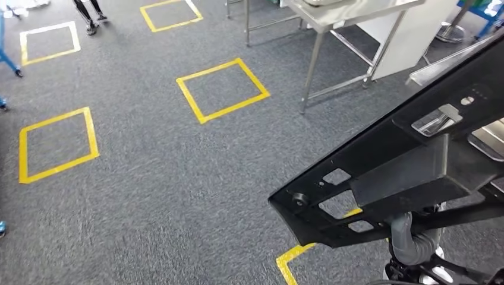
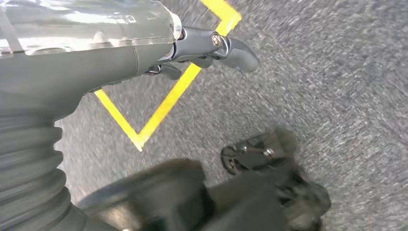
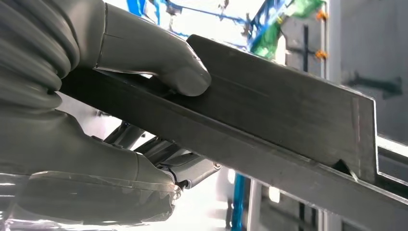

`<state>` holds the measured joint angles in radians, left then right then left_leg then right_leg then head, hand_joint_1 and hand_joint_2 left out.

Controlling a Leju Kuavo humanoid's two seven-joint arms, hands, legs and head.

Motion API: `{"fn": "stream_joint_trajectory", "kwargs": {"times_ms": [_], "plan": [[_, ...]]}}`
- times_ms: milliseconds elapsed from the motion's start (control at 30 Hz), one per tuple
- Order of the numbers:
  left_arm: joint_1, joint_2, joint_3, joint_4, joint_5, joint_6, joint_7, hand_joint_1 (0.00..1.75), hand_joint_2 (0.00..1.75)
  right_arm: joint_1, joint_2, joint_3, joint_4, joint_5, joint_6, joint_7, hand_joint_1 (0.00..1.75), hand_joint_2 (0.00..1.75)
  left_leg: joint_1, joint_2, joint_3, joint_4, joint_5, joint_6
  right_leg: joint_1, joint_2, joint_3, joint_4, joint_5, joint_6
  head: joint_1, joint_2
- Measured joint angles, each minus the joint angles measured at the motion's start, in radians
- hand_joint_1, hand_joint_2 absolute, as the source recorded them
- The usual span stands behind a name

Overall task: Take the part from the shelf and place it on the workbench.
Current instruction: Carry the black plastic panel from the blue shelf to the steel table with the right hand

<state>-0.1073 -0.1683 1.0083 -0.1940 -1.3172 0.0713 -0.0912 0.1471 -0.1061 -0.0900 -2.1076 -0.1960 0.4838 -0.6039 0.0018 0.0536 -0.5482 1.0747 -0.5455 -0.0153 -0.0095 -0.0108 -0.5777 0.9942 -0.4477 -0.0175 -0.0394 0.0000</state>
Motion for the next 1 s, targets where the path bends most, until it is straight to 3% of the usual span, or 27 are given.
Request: {"fn": "stream_joint_trajectory", "kwargs": {"times_ms": [67, 100, 133, 167, 200, 267, 333, 367, 433, 467, 533, 600, 633, 667, 700, 733, 800, 867, 967, 1000], "plan": [[0.006, 0.004, 0.0, 0.0, -0.002, 0.0, 0.007, 0.0, 1.75, 0.001, 0.0, 0.0, 0.007, 0.008, 0.0, -0.002, 1.75, 1.75, 0.002, -0.038, -0.068, 0.142, -0.063, -0.002, 0.002, 0.024, 0.0, 0.0, 0.0, -0.006, 0.0, 0.0], [0.008, 0.006, 0.001, 0.0, 0.0, -0.001, 0.008, 0.0, 1.75, 0.002, 0.0, 0.0, 0.01, 0.012, 0.0, -0.001, 1.75, 1.75, 0.002, -0.043, -0.098, 0.197, -0.077, -0.003, 0.003, 0.037, 0.0, 0.001, 0.0, -0.007, 0.0, 0.0], [0.008, 0.008, 0.002, 0.0, 0.002, -0.001, 0.007, 0.0, 1.75, 0.002, 0.0, 0.0, 0.014, 0.015, 0.0, 0.001, 1.75, 1.75, 0.002, -0.045, -0.112, 0.218, -0.072, -0.003, 0.004, 0.051, 0.0, 0.002, 0.0, -0.007, 0.0, 0.0], [0.008, 0.009, 0.003, 0.0, 0.004, -0.001, 0.007, 0.0, 1.75, 0.002, 0.0, 0.0, 0.017, 0.016, 0.0, 0.005, 1.75, 1.75, 0.002, -0.046, -0.109, 0.202, -0.048, -0.002, 0.004, 0.064, 0.001, 0.003, -0.001, -0.007, 0.0, 0.0], [0.007, 0.009, 0.005, 0.0, 0.005, -0.001, 0.007, 0.0, 1.75, 0.0, 0.0, 0.0, 0.02, 0.015, 0.0, 0.01, 1.75, 1.75, 0.002, -0.049, -0.089, 0.151, -0.011, 0.001, 0.005, 0.077, 0.003, 0.004, -0.001, -0.006, 0.0, 0.0], [0.01, 0.011, 0.007, 0.0, 0.007, -0.002, 0.008, 0.0, 1.75, -0.005, 0.0, 0.0, 0.025, 0.012, -0.001, 0.023, 1.75, 1.75, 0.003, -0.083, -0.027, 0.008, 0.051, 0.008, 0.003, 0.103, 0.004, 0.007, -0.003, -0.001, 0.0, 0.0], [0.012, 0.013, 0.008, 0.0, 0.007, -0.004, 0.014, 0.0, 1.75, -0.019, 0.0, 0.001, 0.033, 0.002, -0.003, 0.039, 1.75, 1.75, 0.002, -0.117, 0.007, -0.072, 0.072, 0.014, -0.001, 0.125, -0.003, 0.011, -0.001, 0.01, 0.0, 0.0], [0.012, 0.014, 0.009, 0.0, 0.007, -0.007, 0.018, 0.0, 1.75, -0.029, 0.0, 0.002, 0.038, -0.005, -0.004, 0.049, 1.75, 1.75, 0.001, -0.121, 0.006, -0.075, 0.069, 0.017, -0.003, 0.133, -0.008, 0.011, 0.0, 0.017, 0.0, 0.0], [0.009, 0.014, 0.01, 0.0, 0.005, -0.013, 0.021, 0.0, 1.75, -0.051, 0.001, 0.006, 0.048, -0.02, -0.011, 0.072, 1.75, 1.75, -0.001, -0.105, 0.007, -0.078, 0.074, 0.027, -0.005, 0.15, -0.012, 0.008, 0.004, 0.031, 0.0, 0.0], [0.007, 0.014, 0.011, 0.0, 0.003, -0.015, 0.021, 0.0, 1.75, -0.06, 0.002, 0.007, 0.052, -0.027, -0.016, 0.083, 1.75, 1.75, 0.0, -0.095, 0.008, -0.082, 0.078, 0.033, -0.005, 0.145, -0.014, 0.01, 0.003, 0.036, 0.0, 0.0], [0.004, 0.011, 0.011, 0.0, -0.001, -0.016, 0.015, 0.0, 1.75, -0.075, 0.004, 0.009, 0.057, -0.036, -0.027, 0.099, 1.75, 1.75, 0.003, -0.072, 0.011, -0.092, 0.085, 0.044, -0.001, 0.093, -0.041, 0.063, -0.031, 0.044, 0.0, 0.0], [0.009, 0.009, 0.011, 0.0, -0.003, -0.017, 0.009, 0.0, 1.75, -0.083, 0.008, 0.013, 0.063, -0.041, -0.032, 0.104, 1.75, 1.75, 0.001, -0.047, 0.01, -0.095, 0.085, 0.049, -0.001, 0.033, -0.103, 0.191, -0.096, 0.051, 0.0, 0.0], [0.013, 0.008, 0.011, 0.0, -0.003, -0.017, 0.008, 0.0, 1.75, -0.082, 0.009, 0.016, 0.066, -0.043, -0.033, 0.104, 1.75, 1.75, -0.001, -0.034, 0.01, -0.095, 0.084, 0.05, -0.002, 0.022, -0.134, 0.254, -0.12, 0.054, 0.0, 0.0], [0.016, 0.008, 0.011, 0.0, -0.003, -0.016, 0.007, 0.0, 1.75, -0.081, 0.011, 0.018, 0.069, -0.043, -0.033, 0.104, 1.75, 1.75, -0.002, -0.02, 0.01, -0.094, 0.082, 0.05, -0.003, 0.018, -0.152, 0.289, -0.126, 0.056, 0.0, 0.0], [0.018, 0.007, 0.011, 0.0, -0.003, -0.015, 0.008, 0.0, 1.75, -0.079, 0.011, 0.02, 0.073, -0.043, -0.033, 0.104, 1.75, 1.75, -0.002, -0.007, 0.011, -0.093, 0.08, 0.049, -0.004, 0.015, -0.151, 0.287, -0.113, 0.056, 0.0, 0.0], [0.018, 0.006, 0.011, 0.0, -0.004, -0.015, 0.01, 0.0, 1.75, -0.079, 0.011, 0.021, 0.075, -0.04, -0.033, 0.103, 1.75, 1.75, -0.002, 0.005, 0.013, -0.092, 0.077, 0.048, -0.003, 0.008, -0.127, 0.242, -0.083, 0.054, 0.0, 0.0], [0.017, 0.003, 0.011, 0.0, -0.01, -0.016, 0.02, 0.0, 1.75, -0.077, 0.011, 0.022, 0.078, -0.027, -0.035, 0.101, 1.75, 1.75, -0.005, 0.026, 0.02, -0.09, 0.07, 0.042, 0.004, -0.03, -0.047, 0.094, -0.021, 0.044, 0.0, 0.0], [0.017, 0.001, 0.011, 0.0, -0.016, -0.02, 0.036, 0.0, 1.75, -0.071, 0.011, 0.024, 0.076, -0.008, -0.036, 0.097, 1.75, 1.75, -0.009, 0.043, 0.027, -0.089, 0.063, 0.033, 0.013, -0.056, -0.002, 0.009, -0.001, 0.03, 0.0, 0.0], [0.016, 0.0, 0.011, 0.0, -0.019, -0.027, 0.059, 0.0, 1.75, -0.048, 0.011, 0.027, 0.069, 0.013, -0.035, 0.089, 1.75, 1.75, -0.009, 0.063, 0.038, -0.091, 0.052, 0.017, 0.013, -0.027, 0.001, -0.003, -0.002, 0.017, 0.0, 0.0], [0.016, 0.0, 0.011, 0.0, -0.018, -0.028, 0.063, 0.0, 1.75, -0.042, 0.011, 0.028, 0.067, 0.016, -0.034, 0.086, 1.75, 1.75, -0.008, 0.05, 0.037, -0.079, 0.04, 0.011, 0.009, -0.016, 0.005, -0.008, 0.0, 0.012, 0.0, 0.0]]}}
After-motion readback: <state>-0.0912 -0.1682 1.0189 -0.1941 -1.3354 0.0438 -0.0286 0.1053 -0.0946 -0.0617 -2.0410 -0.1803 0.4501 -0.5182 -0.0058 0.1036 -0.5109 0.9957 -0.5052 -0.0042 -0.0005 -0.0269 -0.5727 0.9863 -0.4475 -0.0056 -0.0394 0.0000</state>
